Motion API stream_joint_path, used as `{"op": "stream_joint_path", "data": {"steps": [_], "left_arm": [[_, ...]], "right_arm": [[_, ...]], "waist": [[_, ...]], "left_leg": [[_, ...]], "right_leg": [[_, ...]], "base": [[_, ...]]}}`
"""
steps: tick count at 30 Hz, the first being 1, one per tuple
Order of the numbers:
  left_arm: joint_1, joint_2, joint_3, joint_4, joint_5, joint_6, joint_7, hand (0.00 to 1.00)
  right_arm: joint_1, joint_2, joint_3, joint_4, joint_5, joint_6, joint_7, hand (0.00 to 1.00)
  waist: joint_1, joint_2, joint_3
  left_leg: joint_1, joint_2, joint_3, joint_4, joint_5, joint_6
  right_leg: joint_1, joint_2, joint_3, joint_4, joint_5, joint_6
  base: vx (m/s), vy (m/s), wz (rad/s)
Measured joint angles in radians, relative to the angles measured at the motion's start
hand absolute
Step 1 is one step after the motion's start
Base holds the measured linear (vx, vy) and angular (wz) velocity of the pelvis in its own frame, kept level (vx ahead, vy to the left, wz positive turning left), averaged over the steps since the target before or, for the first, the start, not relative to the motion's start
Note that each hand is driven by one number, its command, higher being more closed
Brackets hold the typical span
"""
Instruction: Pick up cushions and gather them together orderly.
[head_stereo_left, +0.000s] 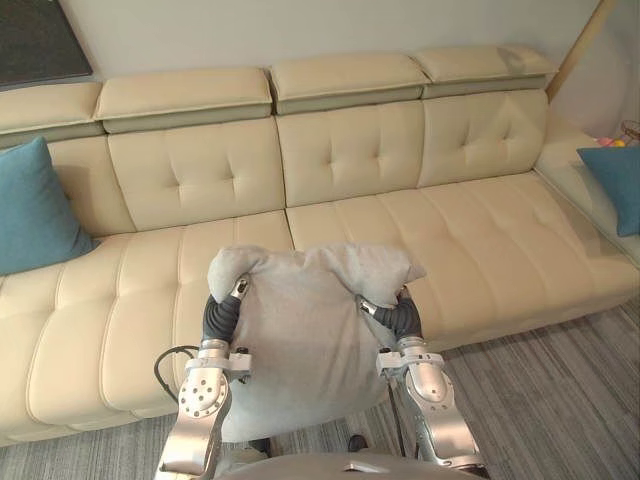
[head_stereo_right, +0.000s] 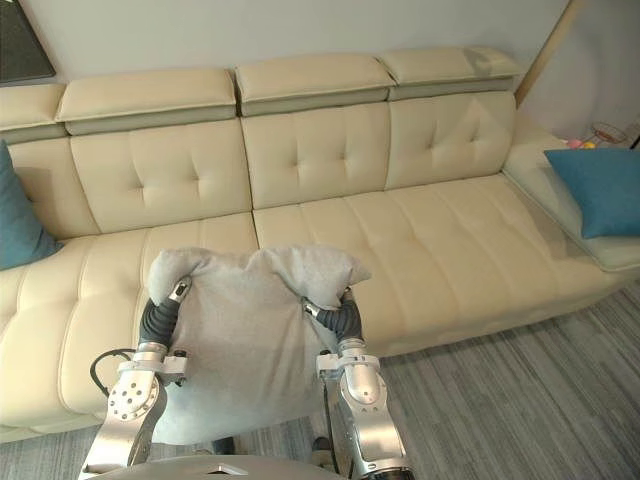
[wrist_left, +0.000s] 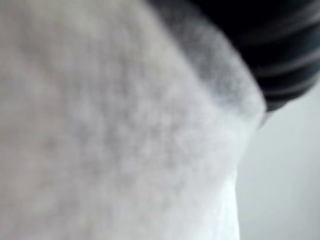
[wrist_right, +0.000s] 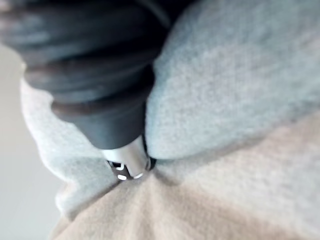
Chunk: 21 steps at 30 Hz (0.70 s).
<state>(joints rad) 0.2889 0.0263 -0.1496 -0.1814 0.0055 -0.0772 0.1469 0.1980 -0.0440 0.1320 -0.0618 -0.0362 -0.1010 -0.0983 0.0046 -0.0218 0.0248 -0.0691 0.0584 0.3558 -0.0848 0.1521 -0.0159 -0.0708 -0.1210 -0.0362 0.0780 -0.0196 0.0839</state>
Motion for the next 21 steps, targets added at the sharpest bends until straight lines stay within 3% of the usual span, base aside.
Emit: {"op": "stream_joint_path", "data": {"steps": [4, 12, 18, 21], "left_arm": [[0.031, -0.022, 0.024, 0.000, -0.001, 0.000, -0.001, 1.00], [0.029, -0.037, 0.053, 0.032, -0.024, 0.000, 0.000, 1.00], [-0.003, -0.049, 0.072, 0.046, -0.035, 0.001, 0.000, 1.00], [-0.014, -0.069, 0.076, 0.047, -0.036, 0.003, 0.001, 1.00]], "right_arm": [[0.029, 0.038, -0.020, -0.002, -0.002, 0.001, 0.001, 1.00], [0.028, 0.071, -0.027, 0.006, -0.009, 0.019, 0.000, 1.00], [-0.035, 0.071, -0.036, 0.043, -0.009, 0.022, 0.000, 1.00], [-0.057, 0.068, -0.043, 0.045, -0.010, 0.021, -0.001, 1.00]], "waist": [[0.012, 0.000, -0.004], [-0.003, 0.001, -0.007], [0.009, 0.007, -0.011], [0.006, 0.014, 0.007]], "left_leg": [[0.000, 0.015, -0.001, 0.005, -0.005, -0.012], [-0.001, 0.020, -0.002, 0.017, -0.035, -0.045], [-0.057, 0.036, -0.033, 0.216, -0.181, -0.030], [-0.055, 0.037, -0.053, 0.292, -0.247, -0.022]], "right_leg": [[0.021, 0.005, -0.040, -0.042, 0.003, -0.004], [0.030, 0.001, -0.083, -0.087, 0.016, 0.003], [0.020, -0.007, -0.032, -0.064, 0.021, 0.038], [-0.080, -0.027, -0.062, 0.205, -0.053, 0.054]], "base": [[0.04, -0.031, -0.01], [0.08, -0.023, -0.10], [0.14, -0.016, -0.31], [0.10, 0.069, -0.23]]}}
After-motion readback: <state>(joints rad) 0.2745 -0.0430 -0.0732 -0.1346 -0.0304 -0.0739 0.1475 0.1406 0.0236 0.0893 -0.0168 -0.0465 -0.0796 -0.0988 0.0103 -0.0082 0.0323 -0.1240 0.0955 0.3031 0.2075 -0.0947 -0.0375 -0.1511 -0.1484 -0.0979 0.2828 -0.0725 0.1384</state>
